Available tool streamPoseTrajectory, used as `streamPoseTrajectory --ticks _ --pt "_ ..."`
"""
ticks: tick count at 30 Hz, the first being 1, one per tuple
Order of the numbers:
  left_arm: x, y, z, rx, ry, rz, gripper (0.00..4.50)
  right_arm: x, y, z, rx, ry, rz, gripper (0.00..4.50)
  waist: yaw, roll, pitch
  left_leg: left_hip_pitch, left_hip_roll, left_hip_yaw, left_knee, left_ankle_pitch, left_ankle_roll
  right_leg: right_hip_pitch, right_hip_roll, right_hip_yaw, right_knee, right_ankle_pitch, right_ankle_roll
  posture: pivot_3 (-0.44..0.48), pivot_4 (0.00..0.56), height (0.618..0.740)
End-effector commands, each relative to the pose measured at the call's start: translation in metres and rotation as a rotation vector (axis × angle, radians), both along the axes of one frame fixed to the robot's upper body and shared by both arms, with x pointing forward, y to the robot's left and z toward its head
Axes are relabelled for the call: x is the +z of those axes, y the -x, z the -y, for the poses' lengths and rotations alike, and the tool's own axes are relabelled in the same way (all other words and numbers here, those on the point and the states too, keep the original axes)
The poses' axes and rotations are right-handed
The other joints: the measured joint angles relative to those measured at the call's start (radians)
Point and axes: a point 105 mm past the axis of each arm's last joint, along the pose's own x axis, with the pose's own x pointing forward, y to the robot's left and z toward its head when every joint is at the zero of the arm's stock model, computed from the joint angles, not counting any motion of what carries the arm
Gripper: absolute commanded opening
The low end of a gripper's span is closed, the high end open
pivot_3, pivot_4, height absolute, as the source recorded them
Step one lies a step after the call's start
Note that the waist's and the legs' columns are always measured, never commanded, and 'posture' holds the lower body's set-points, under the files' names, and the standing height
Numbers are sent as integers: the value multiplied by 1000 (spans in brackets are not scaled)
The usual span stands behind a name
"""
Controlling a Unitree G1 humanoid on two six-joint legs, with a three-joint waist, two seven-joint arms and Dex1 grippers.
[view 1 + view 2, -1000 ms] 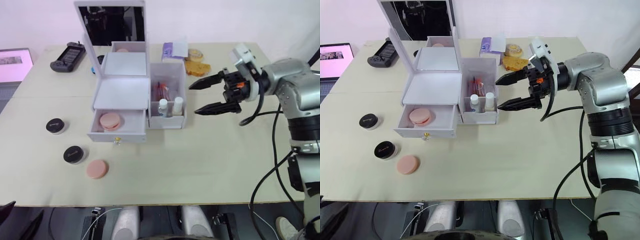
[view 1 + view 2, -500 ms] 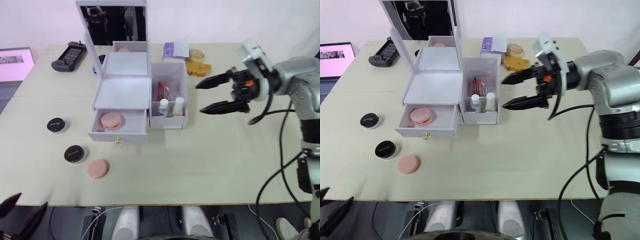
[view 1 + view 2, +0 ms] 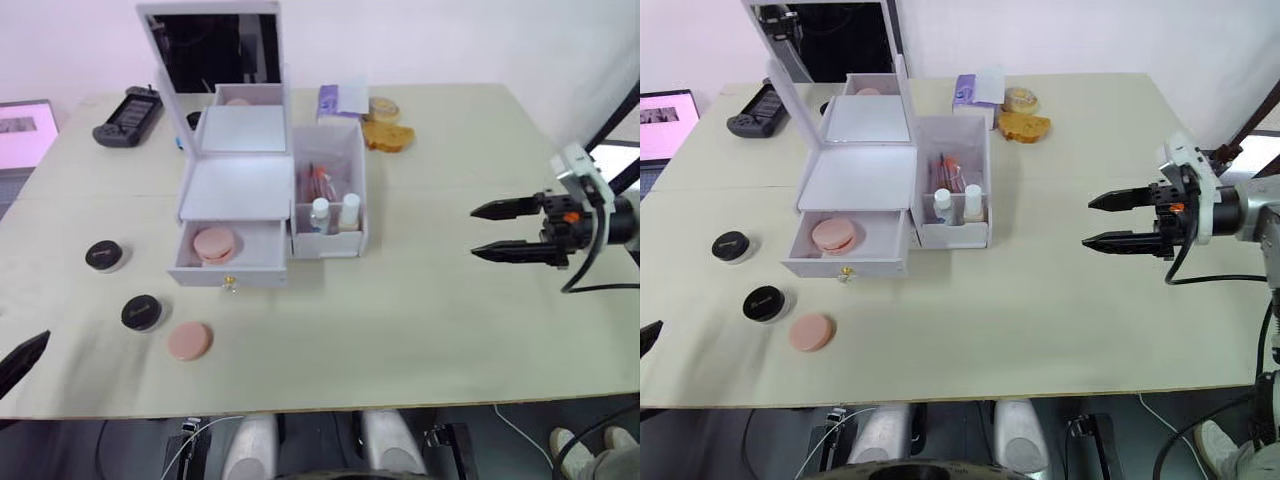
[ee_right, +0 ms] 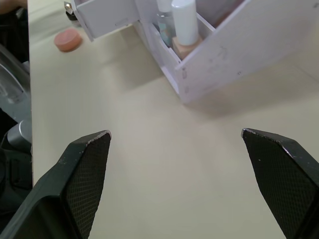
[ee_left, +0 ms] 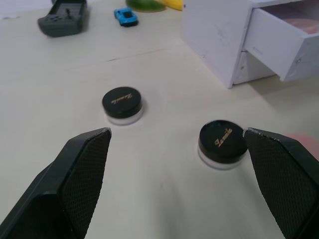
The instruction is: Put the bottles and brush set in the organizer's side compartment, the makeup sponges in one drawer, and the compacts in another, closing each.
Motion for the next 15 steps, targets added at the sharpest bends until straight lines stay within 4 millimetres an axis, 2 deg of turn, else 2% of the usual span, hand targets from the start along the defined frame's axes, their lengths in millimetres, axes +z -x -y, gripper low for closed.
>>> streamPoseTrajectory --ticks 1,6,9,11,15 --pt "-10 2 21 -86 13 -38 4464 19 6 -8 48 -6 81 4500 -6 0 0 0 0 0 0 0 0 0 0 0 0 0 0 0 150 740" --pt "-39 7 72 -195 57 -71 4464 24 15 -36 137 -34 106 4500 -5 0 0 0 0 0 0 0 0 0 0 0 0 0 0 0 150 740" --pt "-55 6 97 -227 48 -72 4464 24 19 -47 154 -34 118 4500 8 0 0 0 0 0 1 0 0 0 0 1 0 0 0 0 150 740" --pt "-66 6 107 -227 16 -66 4464 25 22 -54 160 -37 125 4500 19 0 0 0 0 0 2 0 0 1 0 1 0 0 0 0 150 740" --pt "-86 3 114 -180 8 -57 4464 24 29 -61 173 -37 131 4500 32 -1 0 0 0 0 3 0 0 1 0 1 0 0 0 0 150 740"
